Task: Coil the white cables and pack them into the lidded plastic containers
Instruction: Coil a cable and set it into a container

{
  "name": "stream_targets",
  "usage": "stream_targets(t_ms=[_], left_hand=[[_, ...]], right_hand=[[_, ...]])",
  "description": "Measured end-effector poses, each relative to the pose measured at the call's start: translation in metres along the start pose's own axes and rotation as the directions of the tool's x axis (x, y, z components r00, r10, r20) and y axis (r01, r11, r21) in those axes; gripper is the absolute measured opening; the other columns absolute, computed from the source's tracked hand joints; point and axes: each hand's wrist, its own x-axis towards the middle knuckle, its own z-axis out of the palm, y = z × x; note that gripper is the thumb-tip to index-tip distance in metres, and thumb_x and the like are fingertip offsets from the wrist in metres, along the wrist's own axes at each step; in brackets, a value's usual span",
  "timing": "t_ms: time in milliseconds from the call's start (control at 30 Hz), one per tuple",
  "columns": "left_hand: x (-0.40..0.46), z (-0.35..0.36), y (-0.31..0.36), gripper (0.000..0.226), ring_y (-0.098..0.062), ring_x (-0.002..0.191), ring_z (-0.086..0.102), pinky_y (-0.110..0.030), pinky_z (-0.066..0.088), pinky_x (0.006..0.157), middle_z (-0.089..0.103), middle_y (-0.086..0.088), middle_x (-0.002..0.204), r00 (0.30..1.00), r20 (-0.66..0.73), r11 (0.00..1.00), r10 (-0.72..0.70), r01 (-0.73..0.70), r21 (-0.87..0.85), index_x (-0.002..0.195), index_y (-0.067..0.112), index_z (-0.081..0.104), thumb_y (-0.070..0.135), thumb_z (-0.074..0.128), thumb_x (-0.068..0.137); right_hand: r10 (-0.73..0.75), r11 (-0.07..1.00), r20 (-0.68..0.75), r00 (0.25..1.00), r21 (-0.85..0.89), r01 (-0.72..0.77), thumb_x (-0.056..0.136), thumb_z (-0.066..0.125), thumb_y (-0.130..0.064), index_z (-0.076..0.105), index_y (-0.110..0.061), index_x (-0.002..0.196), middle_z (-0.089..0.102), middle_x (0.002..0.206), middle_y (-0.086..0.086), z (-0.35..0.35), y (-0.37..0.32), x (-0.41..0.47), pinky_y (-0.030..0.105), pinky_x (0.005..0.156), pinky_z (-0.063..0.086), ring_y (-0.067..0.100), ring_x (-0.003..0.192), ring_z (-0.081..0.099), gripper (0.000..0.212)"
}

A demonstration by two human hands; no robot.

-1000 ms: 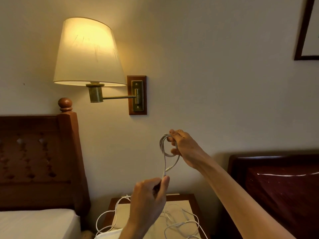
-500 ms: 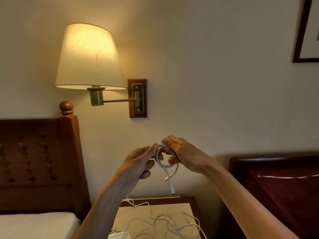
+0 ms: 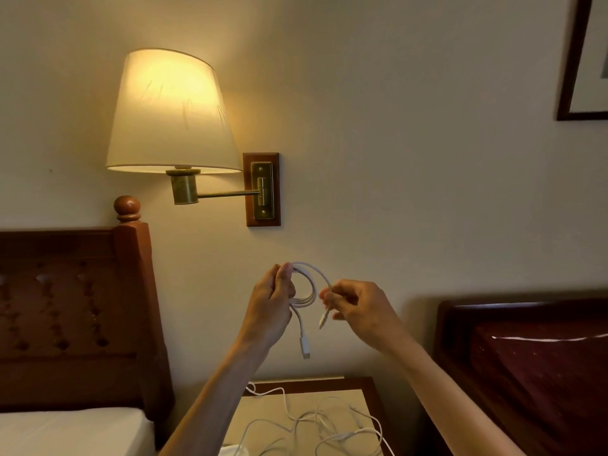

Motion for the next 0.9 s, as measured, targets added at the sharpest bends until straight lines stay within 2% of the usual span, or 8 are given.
stream_targets(t_ms=[100, 233, 300, 400, 533, 633, 733, 900], left_hand=[[0.002, 0.000, -0.006, 0.031, -0.007, 0.052, 0.031, -0.025, 0.028, 0.050, 0.037, 0.005, 0.065, 0.999, -0.030, 0.998, 0.017, -0.015, 0.063, 0.086, 0.017, 0.054, 0.037, 0.037, 0.102], [-0.001, 0.008, -0.017, 0.032, -0.010, 0.055, 0.034, -0.027, 0.030, 0.051, 0.041, 0.001, 0.067, 0.999, -0.048, 0.995, 0.007, -0.002, 0.100, 0.084, 0.016, 0.056, 0.036, 0.038, 0.102], [-0.003, 0.013, -0.019, 0.033, -0.012, 0.056, 0.035, -0.028, 0.030, 0.051, 0.042, 0.001, 0.065, 0.999, -0.053, 0.996, 0.006, -0.001, 0.085, 0.086, 0.014, 0.057, 0.036, 0.038, 0.101], [-0.004, 0.015, -0.018, 0.037, -0.011, 0.057, 0.036, -0.028, 0.032, 0.052, 0.041, 0.002, 0.065, 0.997, -0.077, 0.998, -0.015, 0.019, 0.054, 0.094, 0.010, 0.059, 0.038, 0.037, 0.101], [-0.005, 0.012, -0.017, 0.036, -0.009, 0.054, 0.033, -0.025, 0.030, 0.051, 0.040, 0.004, 0.061, 0.994, -0.093, 0.998, -0.056, 0.056, -0.009, 0.087, 0.012, 0.059, 0.037, 0.038, 0.101], [-0.006, 0.012, -0.018, 0.035, -0.009, 0.052, 0.033, -0.025, 0.029, 0.050, 0.040, 0.005, 0.060, 0.996, -0.071, 0.998, -0.061, 0.061, -0.002, 0.084, 0.014, 0.058, 0.037, 0.037, 0.101], [-0.007, 0.013, -0.018, 0.036, -0.009, 0.052, 0.034, -0.025, 0.029, 0.050, 0.040, 0.006, 0.059, 0.995, -0.062, 0.997, -0.073, 0.072, -0.006, 0.083, 0.014, 0.058, 0.038, 0.037, 0.101], [-0.011, 0.017, -0.007, 0.039, -0.007, 0.048, 0.032, -0.024, 0.028, 0.046, 0.040, 0.005, 0.059, 0.996, -0.010, 0.994, -0.085, 0.085, -0.063, 0.073, 0.016, 0.049, 0.037, 0.036, 0.102]], right_hand=[[0.020, 1.000, -0.040, 0.999, -0.003, -0.020, 0.093, 0.062, -0.021, 0.071, -0.026, 0.092, 0.072, 0.085, -0.006, -0.007, 0.005, -0.009, 0.019, 0.070, 0.055, 0.004, 0.079, 0.067, 0.011], [0.134, 0.851, -0.113, 0.984, 0.522, -0.056, 0.090, 0.062, -0.011, 0.074, -0.011, 0.091, 0.073, 0.083, 0.010, -0.009, -0.013, -0.016, 0.022, 0.068, 0.058, 0.019, 0.076, 0.071, 0.013], [0.138, 0.774, -0.140, 0.980, 0.633, -0.019, 0.089, 0.062, -0.008, 0.074, -0.009, 0.093, 0.075, 0.085, 0.011, -0.004, -0.020, -0.017, 0.023, 0.070, 0.058, 0.021, 0.081, 0.073, 0.013], [0.059, 0.843, -0.248, 0.967, 0.531, 0.085, 0.086, 0.066, -0.008, 0.075, -0.015, 0.095, 0.076, 0.085, 0.004, 0.011, -0.019, -0.018, 0.025, 0.073, 0.059, 0.020, 0.083, 0.073, 0.015], [-0.187, 0.961, -0.433, 0.882, 0.107, 0.256, 0.078, 0.074, -0.022, 0.075, -0.034, 0.090, 0.071, 0.087, -0.012, 0.017, -0.002, -0.015, 0.024, 0.069, 0.056, 0.014, 0.083, 0.067, 0.016], [-0.207, 0.954, -0.423, 0.882, 0.111, 0.277, 0.076, 0.075, -0.027, 0.076, -0.034, 0.087, 0.069, 0.087, -0.013, 0.022, 0.000, -0.016, 0.028, 0.068, 0.056, 0.014, 0.083, 0.065, 0.013], [-0.230, 0.968, -0.393, 0.890, 0.004, 0.252, 0.075, 0.079, -0.026, 0.077, -0.030, 0.086, 0.067, 0.086, -0.015, 0.027, 0.003, -0.015, 0.016, 0.065, 0.048, 0.011, 0.083, 0.064, 0.013], [-0.320, 0.946, -0.437, 0.841, -0.095, 0.310, 0.074, 0.083, -0.020, 0.072, -0.019, 0.081, 0.062, 0.108, -0.011, 0.028, 0.009, -0.007, 0.012, 0.083, 0.048, 0.005, 0.107, 0.058, 0.013]])
